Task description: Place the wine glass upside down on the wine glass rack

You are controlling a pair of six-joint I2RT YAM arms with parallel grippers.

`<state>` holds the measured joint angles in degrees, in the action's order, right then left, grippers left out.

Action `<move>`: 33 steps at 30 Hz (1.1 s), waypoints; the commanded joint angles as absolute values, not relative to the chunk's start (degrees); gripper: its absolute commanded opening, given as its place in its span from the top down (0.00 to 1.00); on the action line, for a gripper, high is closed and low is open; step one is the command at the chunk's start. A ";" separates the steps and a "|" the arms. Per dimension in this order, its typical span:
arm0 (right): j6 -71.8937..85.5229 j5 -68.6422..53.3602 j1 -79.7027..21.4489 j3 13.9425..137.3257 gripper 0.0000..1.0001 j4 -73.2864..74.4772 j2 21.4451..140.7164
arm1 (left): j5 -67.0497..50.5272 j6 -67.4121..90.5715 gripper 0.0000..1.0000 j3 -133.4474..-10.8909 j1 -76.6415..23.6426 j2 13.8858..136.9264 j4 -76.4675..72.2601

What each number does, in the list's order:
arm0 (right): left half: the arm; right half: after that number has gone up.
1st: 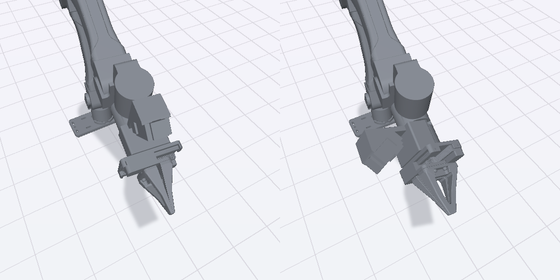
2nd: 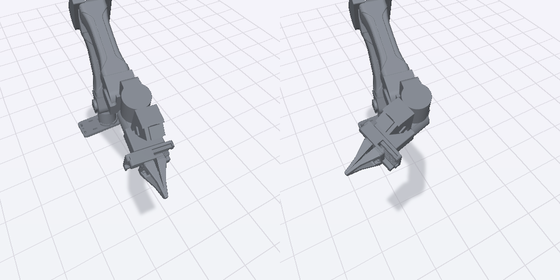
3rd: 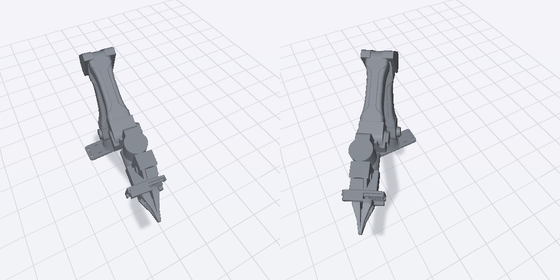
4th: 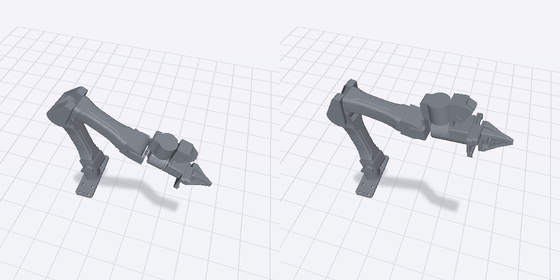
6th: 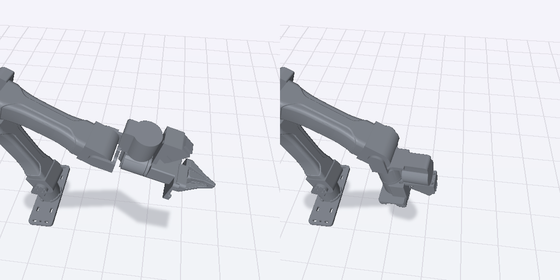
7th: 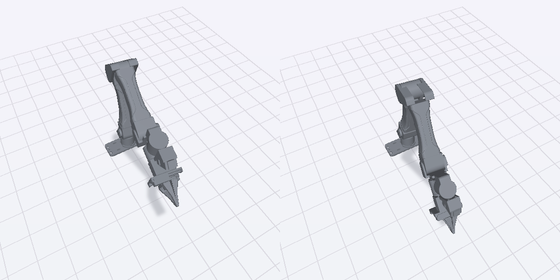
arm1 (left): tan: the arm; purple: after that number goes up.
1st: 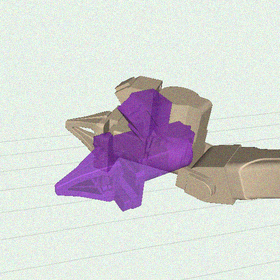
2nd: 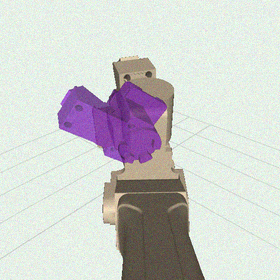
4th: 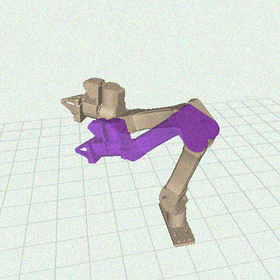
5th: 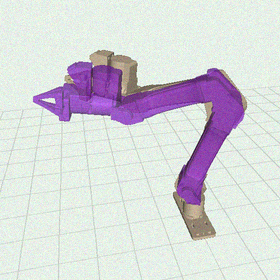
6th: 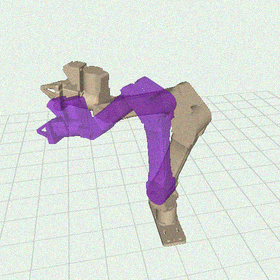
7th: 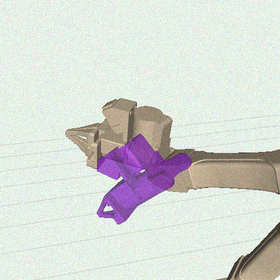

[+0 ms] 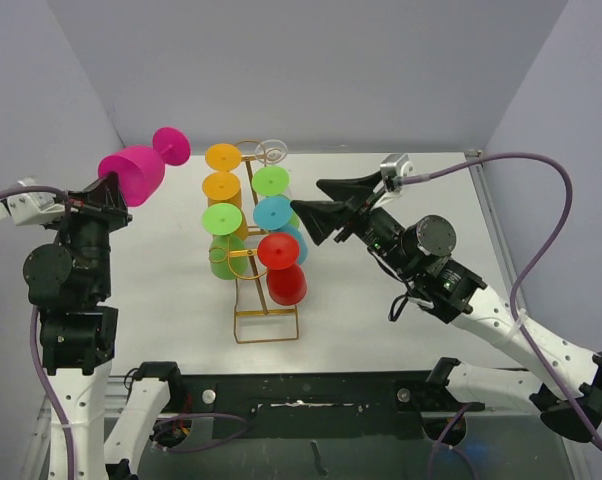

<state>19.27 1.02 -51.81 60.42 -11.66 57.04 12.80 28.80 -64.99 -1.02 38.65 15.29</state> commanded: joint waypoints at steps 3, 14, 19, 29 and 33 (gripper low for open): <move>34.22 6.61 -51.82 68.90 0.28 -22.69 63.80 | -2.16 36.22 1.00 -66.25 -0.88 37.88 -4.25; 34.68 3.43 -52.20 84.39 0.28 -23.25 76.15 | -12.57 48.72 1.00 -63.90 -0.88 37.53 -11.94; 30.76 1.49 -52.05 89.98 0.29 -20.02 79.51 | -13.36 53.65 1.00 -63.98 -0.88 36.83 -11.05; 33.66 0.57 -52.53 93.88 0.32 -18.42 82.92 | -14.19 53.87 1.00 -61.27 -0.88 36.14 -19.48; 43.24 4.07 -52.61 93.32 0.30 -18.97 83.48 | -14.57 50.52 1.00 -59.92 -0.88 36.51 -25.67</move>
<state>34.30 1.15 -52.14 92.36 -16.60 83.40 -13.78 53.19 -60.34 -1.02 36.58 -15.05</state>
